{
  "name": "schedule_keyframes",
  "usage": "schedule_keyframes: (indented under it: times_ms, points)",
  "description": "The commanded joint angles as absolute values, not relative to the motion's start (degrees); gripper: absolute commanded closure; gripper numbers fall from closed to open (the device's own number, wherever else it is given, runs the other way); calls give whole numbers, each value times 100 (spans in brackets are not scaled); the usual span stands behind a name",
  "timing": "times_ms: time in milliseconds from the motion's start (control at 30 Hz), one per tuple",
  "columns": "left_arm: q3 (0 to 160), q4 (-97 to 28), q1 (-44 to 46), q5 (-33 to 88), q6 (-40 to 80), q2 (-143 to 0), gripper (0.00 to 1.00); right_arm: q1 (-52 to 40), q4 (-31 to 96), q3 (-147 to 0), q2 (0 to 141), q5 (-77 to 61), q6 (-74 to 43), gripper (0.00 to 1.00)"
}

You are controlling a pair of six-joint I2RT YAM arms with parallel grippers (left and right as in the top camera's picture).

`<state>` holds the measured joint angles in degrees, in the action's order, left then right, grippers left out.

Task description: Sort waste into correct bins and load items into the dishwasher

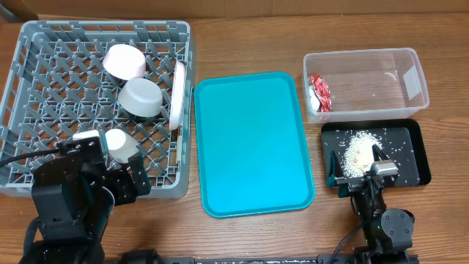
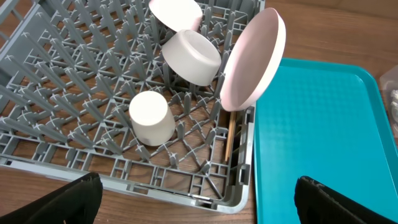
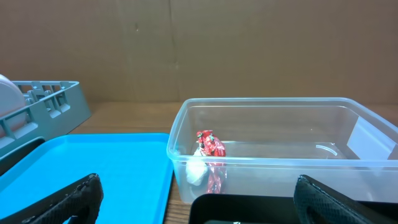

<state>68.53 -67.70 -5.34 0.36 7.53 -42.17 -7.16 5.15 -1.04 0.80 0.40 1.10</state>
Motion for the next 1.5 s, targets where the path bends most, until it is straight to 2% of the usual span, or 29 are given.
schedule_keyframes:
  times_ms: [0,733,933,1167,1467]
  points:
    - [6840,-6768,-556,1,814,-4226,0,-705,484,-45,16,32,134,0]
    - [6840,-6775,-556,-8,814,-4226,0,-705,484,-45,16,32,132,0]
    - [6722,-6825,-554,-360,727,-3916,0,-705,482,-45,16,32,134,0]
    - [4827,-5673,-434,-360,727,-2646,0,-705,482,-45,16,34,134,0]
    - [1949,-3267,-91,-316,1173,-681,0,-705,482,-45,16,32,134,0]
